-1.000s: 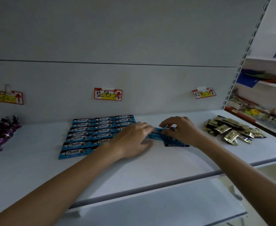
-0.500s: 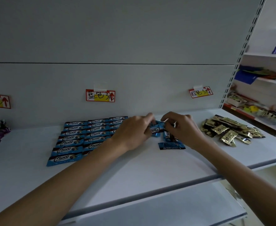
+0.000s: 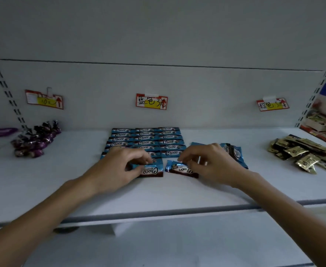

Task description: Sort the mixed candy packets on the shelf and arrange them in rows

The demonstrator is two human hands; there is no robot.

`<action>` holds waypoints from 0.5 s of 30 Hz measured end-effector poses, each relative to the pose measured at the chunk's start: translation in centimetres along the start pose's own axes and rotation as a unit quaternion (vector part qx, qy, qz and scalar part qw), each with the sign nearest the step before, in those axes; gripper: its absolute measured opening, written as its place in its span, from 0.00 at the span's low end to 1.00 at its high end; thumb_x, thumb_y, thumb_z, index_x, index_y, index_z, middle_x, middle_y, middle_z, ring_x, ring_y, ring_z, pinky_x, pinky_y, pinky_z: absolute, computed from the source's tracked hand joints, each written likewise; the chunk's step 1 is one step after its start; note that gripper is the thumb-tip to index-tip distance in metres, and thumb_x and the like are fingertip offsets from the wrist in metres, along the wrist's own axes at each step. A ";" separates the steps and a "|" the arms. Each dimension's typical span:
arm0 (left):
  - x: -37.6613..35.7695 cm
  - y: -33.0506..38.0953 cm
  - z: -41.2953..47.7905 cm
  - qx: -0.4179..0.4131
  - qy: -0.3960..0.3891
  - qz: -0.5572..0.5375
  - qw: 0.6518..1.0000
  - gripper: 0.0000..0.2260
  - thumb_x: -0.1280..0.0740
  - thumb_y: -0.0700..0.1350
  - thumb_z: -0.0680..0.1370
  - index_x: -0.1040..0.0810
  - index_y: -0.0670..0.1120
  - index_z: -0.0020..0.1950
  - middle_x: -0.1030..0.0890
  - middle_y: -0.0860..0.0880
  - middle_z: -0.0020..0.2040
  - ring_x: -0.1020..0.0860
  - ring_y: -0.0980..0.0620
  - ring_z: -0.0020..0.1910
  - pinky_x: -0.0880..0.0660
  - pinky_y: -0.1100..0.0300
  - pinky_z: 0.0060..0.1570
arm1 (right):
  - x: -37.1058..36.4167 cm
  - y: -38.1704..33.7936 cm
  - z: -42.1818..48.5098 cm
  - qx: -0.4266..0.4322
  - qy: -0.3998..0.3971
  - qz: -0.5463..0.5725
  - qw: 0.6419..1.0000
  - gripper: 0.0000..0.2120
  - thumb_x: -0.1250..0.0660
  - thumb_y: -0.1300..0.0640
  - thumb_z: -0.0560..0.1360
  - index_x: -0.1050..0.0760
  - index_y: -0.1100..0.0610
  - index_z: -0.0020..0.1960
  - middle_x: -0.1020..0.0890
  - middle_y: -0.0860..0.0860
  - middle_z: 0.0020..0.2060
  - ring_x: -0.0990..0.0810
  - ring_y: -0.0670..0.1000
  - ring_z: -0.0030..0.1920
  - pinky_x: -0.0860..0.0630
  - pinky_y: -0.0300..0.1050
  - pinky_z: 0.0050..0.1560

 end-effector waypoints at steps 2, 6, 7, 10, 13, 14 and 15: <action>0.6 -0.2 -1.4 -0.009 0.005 0.027 1.000 0.07 0.32 0.47 0.73 0.19 0.52 0.50 0.19 0.60 0.46 0.24 0.66 0.48 0.30 0.73 0.48 | -0.1 -0.7 -0.1 0.011 -0.002 -0.011 1.000 0.09 0.35 0.64 0.74 0.18 0.54 0.48 0.20 0.40 0.42 0.24 0.34 0.41 0.31 0.23 0.41; 0.8 0.7 -3.1 -0.057 -0.010 0.100 0.993 0.12 0.39 0.55 0.73 0.18 0.53 0.46 0.20 0.58 0.46 0.27 0.62 0.47 0.31 0.67 0.47 | 0.6 -1.3 -0.4 0.027 0.031 -0.065 0.997 0.08 0.34 0.62 0.73 0.18 0.53 0.45 0.21 0.39 0.38 0.24 0.44 0.29 0.32 0.28 0.34; 0.8 1.0 -3.3 -0.076 -0.012 0.111 0.991 0.13 0.40 0.54 0.73 0.18 0.52 0.46 0.20 0.58 0.47 0.27 0.62 0.48 0.31 0.67 0.48 | 0.7 -1.5 -0.5 0.035 0.038 -0.076 0.996 0.09 0.35 0.62 0.72 0.18 0.52 0.45 0.21 0.38 0.38 0.24 0.43 0.30 0.32 0.28 0.35; 0.4 1.2 -3.5 -0.070 -0.053 0.084 0.993 0.17 0.45 0.52 0.71 0.19 0.51 0.50 0.20 0.58 0.52 0.27 0.62 0.52 0.30 0.65 0.54 | 0.1 -2.0 -1.1 0.064 0.006 -0.049 0.997 0.13 0.37 0.62 0.70 0.18 0.51 0.47 0.20 0.38 0.44 0.22 0.41 0.45 0.27 0.31 0.46; 0.4 1.0 -3.9 -0.068 -0.057 0.085 0.992 0.20 0.47 0.53 0.72 0.20 0.52 0.55 0.21 0.58 0.53 0.28 0.62 0.53 0.32 0.69 0.52 | -0.5 -1.7 -1.8 0.043 -0.043 -0.015 0.998 0.15 0.36 0.65 0.70 0.18 0.48 0.49 0.21 0.38 0.49 0.26 0.36 0.54 0.29 0.28 0.54; 0.5 1.1 -4.1 -0.073 -0.052 0.093 0.992 0.20 0.47 0.53 0.72 0.19 0.52 0.55 0.21 0.57 0.52 0.28 0.61 0.52 0.34 0.72 0.50 | -0.4 -1.6 -1.9 0.039 -0.042 -0.016 0.998 0.15 0.36 0.64 0.70 0.18 0.48 0.49 0.21 0.38 0.48 0.26 0.36 0.53 0.29 0.29 0.52; 0.6 1.1 -4.3 -0.076 -0.047 0.102 0.991 0.19 0.46 0.53 0.73 0.19 0.52 0.55 0.21 0.57 0.51 0.28 0.61 0.51 0.35 0.73 0.48 | -0.3 -1.5 -2.0 0.038 -0.039 -0.022 0.998 0.14 0.36 0.63 0.70 0.18 0.48 0.49 0.22 0.38 0.47 0.26 0.37 0.51 0.29 0.29 0.49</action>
Point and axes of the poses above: each hand's wrist, its own z-axis towards the middle knuckle, its own x-axis out of the back of the hand, y = z × x, the point moved 6 cm from there along z, towards the middle knuckle
